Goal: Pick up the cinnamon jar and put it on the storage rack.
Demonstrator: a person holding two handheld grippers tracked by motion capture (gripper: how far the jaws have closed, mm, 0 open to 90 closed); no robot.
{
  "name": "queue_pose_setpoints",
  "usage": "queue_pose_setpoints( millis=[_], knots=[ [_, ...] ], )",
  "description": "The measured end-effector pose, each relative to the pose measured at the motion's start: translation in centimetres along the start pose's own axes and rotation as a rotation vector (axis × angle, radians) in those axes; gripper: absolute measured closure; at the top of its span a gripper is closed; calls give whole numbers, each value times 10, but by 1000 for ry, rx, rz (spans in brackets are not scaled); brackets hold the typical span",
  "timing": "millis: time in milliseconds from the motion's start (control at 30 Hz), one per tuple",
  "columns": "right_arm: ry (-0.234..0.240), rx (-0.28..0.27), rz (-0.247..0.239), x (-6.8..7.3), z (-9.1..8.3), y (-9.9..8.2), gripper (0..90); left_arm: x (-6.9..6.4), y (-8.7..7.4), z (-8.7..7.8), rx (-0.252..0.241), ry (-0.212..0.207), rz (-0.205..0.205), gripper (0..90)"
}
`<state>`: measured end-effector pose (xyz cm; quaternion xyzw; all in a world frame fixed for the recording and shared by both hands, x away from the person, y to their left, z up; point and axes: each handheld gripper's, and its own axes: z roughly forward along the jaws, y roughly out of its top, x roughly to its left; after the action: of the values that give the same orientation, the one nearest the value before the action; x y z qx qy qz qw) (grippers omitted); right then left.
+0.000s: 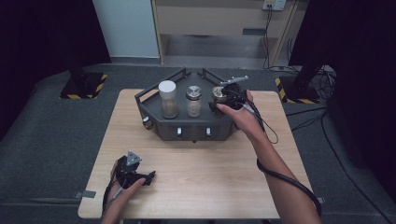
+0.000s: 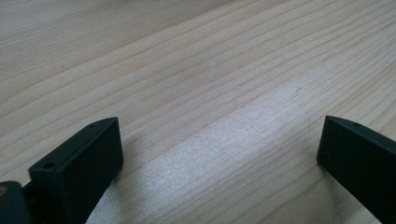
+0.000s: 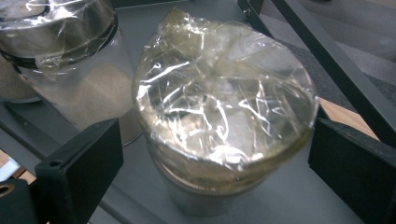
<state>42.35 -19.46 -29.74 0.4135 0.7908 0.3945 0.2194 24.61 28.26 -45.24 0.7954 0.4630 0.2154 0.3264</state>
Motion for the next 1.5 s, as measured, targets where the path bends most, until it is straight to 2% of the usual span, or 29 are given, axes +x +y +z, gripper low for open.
queue_pose_setpoints(
  millis=[433,1500],
  knots=[
    [11,-18,-17,-2,-15,-11,28,0,0,1,-1,-1,2,0],
    [12,-21,-7,-10,-27,-24,30,0,0,1,-1,0,0,0]
  ],
)
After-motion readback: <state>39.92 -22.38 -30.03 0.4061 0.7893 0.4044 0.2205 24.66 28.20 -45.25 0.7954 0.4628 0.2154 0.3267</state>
